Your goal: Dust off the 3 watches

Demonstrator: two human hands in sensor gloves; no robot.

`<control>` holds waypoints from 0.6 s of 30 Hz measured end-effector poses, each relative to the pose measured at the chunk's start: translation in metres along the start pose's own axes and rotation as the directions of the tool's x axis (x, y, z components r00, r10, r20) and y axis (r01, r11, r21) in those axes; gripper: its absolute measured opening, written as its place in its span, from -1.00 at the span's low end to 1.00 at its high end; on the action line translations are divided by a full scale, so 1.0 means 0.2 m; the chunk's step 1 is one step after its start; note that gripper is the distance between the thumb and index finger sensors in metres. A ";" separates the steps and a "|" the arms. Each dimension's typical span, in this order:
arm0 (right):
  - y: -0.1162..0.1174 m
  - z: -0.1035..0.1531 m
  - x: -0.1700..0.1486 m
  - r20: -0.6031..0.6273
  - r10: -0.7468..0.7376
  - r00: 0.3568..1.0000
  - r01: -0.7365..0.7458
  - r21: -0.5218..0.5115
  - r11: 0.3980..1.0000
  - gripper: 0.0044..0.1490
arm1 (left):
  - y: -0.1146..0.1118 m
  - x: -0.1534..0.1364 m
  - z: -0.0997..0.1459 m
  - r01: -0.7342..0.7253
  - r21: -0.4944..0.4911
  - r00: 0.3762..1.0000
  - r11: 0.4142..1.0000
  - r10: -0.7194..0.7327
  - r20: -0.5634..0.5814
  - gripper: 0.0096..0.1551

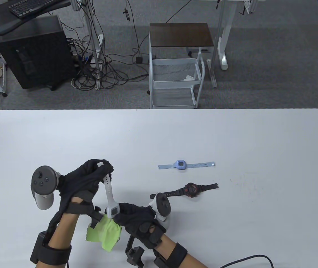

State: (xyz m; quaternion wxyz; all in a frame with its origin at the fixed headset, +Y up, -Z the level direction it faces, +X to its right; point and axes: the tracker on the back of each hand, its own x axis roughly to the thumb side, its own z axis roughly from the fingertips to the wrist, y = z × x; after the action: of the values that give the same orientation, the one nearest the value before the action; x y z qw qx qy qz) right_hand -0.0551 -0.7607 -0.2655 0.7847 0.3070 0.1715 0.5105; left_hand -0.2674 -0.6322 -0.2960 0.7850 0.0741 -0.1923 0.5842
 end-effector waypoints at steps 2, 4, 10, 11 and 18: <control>0.00 0.00 0.01 0.028 0.020 0.999 -0.020 0.000 1.000 -0.33 | 0.00 0.00 0.00 -0.018 0.013 1.000 1.000 0.018 0.003 -0.52; 0.00 0.00 0.01 0.052 0.036 0.998 -0.037 0.011 0.999 -0.33 | 0.01 0.00 0.00 -0.024 0.014 1.000 1.000 0.024 0.004 -0.52; 0.00 0.00 0.02 0.107 0.096 0.990 -0.092 -0.037 0.995 -0.32 | 0.01 0.00 0.00 -0.024 0.019 1.000 1.000 0.024 0.015 -0.52; -0.01 0.00 0.03 0.119 0.121 0.986 -0.115 -0.052 0.992 -0.32 | 0.01 0.00 0.01 -0.033 0.019 0.999 0.999 0.033 0.017 -0.52; -0.03 0.01 0.05 0.123 0.177 0.976 -0.161 -0.129 0.978 -0.28 | 0.02 0.01 0.01 -0.032 0.028 0.999 0.999 0.032 0.026 -0.52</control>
State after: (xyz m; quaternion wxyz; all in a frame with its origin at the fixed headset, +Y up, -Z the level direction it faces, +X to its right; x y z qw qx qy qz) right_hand -0.0449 -0.7535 -0.2668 0.7648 0.3071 0.0610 0.5630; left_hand -0.2705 -0.6307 -0.2942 0.7720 0.0895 -0.1951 0.5983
